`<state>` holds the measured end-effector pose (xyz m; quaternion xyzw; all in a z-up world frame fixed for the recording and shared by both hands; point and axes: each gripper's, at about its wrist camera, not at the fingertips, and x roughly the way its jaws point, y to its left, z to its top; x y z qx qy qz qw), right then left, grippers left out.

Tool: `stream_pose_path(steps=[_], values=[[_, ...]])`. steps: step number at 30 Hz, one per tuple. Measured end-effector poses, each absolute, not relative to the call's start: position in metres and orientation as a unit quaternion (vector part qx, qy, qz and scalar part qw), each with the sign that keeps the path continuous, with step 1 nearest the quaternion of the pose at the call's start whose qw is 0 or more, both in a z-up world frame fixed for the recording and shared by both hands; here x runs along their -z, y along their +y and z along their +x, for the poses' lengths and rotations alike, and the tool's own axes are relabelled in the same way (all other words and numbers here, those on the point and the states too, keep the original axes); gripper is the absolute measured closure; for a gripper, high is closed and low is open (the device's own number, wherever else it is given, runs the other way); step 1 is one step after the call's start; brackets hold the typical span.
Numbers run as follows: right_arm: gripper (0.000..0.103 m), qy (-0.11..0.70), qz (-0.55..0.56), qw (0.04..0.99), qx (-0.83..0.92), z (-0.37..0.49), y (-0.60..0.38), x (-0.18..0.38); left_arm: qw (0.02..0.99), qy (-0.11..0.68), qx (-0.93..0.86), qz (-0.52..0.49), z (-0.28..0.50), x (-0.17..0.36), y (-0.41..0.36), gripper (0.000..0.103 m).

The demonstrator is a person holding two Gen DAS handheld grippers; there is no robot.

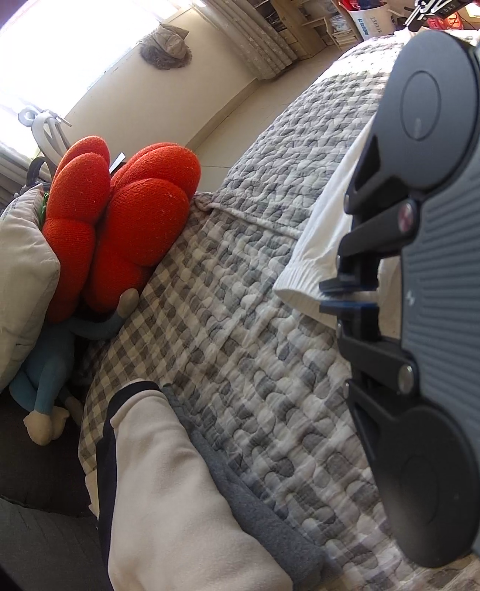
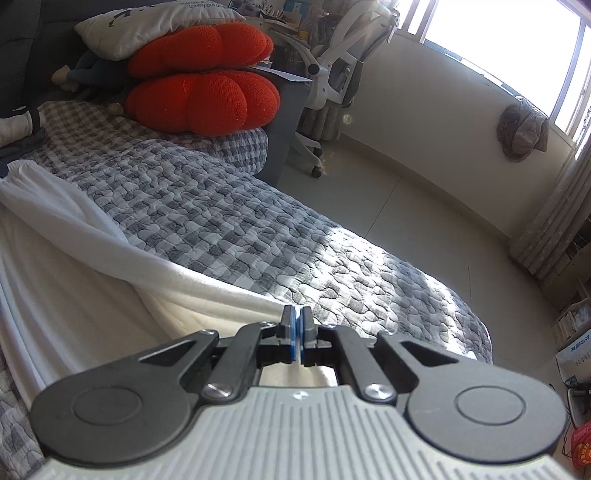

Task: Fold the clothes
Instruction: 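Hold the waistband with the left gripper while the right gripper pulls the pant leg taut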

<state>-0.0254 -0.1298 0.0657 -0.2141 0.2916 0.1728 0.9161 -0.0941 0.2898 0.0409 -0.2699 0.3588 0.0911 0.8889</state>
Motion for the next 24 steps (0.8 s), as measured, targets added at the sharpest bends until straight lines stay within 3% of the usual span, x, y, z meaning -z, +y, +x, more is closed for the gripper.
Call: stream_pose_path(steps=[12, 24], values=[[0.102, 0.280, -0.262, 0.881, -0.277, -0.061, -0.133, -0.075, 0.889, 0.335, -0.076, -0.302, -0.120, -0.045, 0.319, 0.099], [0.102, 0.302, -0.315, 0.839, -0.324, -0.100, -0.148, -0.058, 0.900, 0.349, -0.056, -0.255, -0.126, -0.041, 0.308, 0.099]])
